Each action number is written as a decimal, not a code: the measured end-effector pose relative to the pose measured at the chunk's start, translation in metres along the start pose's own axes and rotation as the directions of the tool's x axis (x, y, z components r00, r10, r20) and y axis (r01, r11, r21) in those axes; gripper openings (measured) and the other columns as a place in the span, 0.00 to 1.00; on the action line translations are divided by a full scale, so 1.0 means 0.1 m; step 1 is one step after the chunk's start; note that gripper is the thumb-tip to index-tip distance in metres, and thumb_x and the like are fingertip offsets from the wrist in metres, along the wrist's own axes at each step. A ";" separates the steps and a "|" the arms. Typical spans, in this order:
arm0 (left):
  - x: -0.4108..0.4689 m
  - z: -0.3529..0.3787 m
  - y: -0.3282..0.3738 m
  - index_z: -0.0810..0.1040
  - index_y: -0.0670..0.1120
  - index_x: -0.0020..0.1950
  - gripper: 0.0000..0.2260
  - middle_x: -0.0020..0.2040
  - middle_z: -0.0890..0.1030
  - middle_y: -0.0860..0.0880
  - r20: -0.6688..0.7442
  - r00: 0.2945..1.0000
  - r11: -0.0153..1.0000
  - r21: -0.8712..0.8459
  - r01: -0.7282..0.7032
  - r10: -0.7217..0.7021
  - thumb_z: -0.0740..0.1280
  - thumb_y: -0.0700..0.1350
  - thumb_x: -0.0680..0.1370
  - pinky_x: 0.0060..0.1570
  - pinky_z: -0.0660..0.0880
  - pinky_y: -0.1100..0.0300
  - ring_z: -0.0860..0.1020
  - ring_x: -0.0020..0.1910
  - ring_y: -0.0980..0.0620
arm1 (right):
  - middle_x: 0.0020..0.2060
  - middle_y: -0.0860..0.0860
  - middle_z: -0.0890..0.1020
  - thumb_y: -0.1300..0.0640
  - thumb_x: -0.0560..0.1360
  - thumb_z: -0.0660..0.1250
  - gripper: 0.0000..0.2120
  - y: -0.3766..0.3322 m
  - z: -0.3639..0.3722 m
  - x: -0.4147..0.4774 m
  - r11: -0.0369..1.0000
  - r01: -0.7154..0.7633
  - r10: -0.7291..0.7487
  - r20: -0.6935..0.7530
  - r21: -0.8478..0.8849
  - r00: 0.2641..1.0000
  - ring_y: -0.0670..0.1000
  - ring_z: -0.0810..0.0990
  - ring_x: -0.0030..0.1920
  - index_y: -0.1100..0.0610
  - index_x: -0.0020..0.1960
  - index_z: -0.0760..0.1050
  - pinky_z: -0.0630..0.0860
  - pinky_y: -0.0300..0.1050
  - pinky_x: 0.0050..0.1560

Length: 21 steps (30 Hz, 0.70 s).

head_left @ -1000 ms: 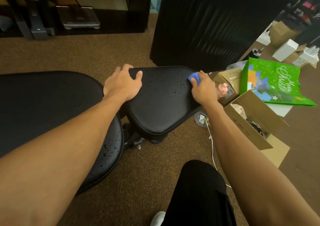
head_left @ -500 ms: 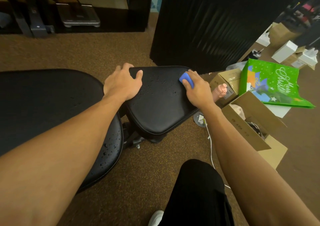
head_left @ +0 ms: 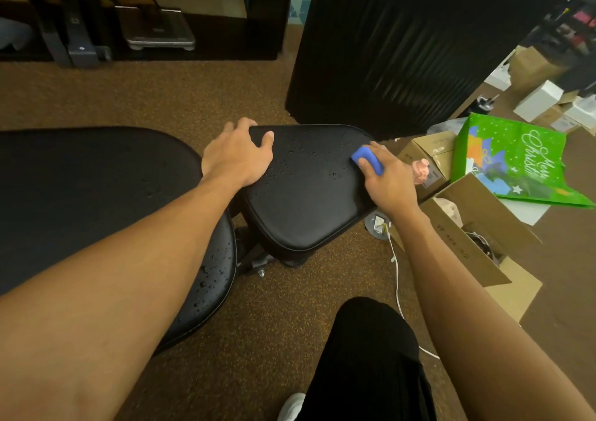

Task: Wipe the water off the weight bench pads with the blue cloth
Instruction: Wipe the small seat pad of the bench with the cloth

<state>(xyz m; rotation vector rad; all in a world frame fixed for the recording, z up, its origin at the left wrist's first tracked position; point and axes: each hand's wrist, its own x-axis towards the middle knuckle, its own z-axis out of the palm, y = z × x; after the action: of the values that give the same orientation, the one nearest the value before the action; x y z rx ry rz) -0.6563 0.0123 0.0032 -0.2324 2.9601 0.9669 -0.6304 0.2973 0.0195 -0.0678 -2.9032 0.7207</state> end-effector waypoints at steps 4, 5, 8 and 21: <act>-0.01 -0.01 0.01 0.69 0.55 0.80 0.26 0.74 0.74 0.45 0.002 1.000 1.000 0.000 -0.003 0.003 0.56 0.66 0.86 0.66 0.70 0.44 0.75 0.71 0.39 | 0.82 0.53 0.65 0.49 0.87 0.60 0.24 -0.16 0.14 0.17 0.998 -0.044 0.044 -0.002 -0.041 0.999 0.55 0.57 0.84 0.55 0.81 0.67 0.53 0.53 0.82; -0.01 -0.01 0.01 0.69 0.55 0.80 0.26 0.74 0.74 0.45 0.002 1.000 1.000 0.005 -0.001 0.001 0.56 0.66 0.86 0.66 0.70 0.45 0.75 0.71 0.39 | 0.82 0.52 0.65 0.48 0.87 0.60 0.24 -0.19 0.17 0.15 0.999 -0.006 0.007 0.018 -0.040 1.000 0.54 0.57 0.84 0.55 0.81 0.67 0.53 0.51 0.81; -0.01 -0.01 0.01 0.69 0.55 0.80 0.26 0.73 0.74 0.45 0.003 1.000 1.000 0.008 0.003 -0.003 0.56 0.66 0.86 0.66 0.70 0.45 0.75 0.71 0.39 | 0.80 0.49 0.68 0.46 0.87 0.60 0.24 -0.10 0.12 0.00 0.994 0.104 -0.101 0.072 -0.044 0.992 0.52 0.61 0.82 0.51 0.80 0.68 0.56 0.50 0.80; 0.00 0.01 -0.01 0.69 0.55 0.79 0.26 0.73 0.75 0.45 -0.002 1.000 1.000 0.004 -0.004 0.004 0.56 0.66 0.86 0.66 0.70 0.44 0.76 0.70 0.39 | 0.79 0.51 0.70 0.45 0.87 0.60 0.24 0.09 0.03 -0.17 0.995 0.076 -0.076 -0.003 -0.066 0.997 0.54 0.65 0.81 0.53 0.79 0.70 0.59 0.53 0.81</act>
<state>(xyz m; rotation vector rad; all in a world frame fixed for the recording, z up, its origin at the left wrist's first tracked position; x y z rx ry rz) -0.6564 0.0121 0.0016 -0.2282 2.9650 0.9620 -0.6143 0.3023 0.0101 0.0329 -2.9064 0.6121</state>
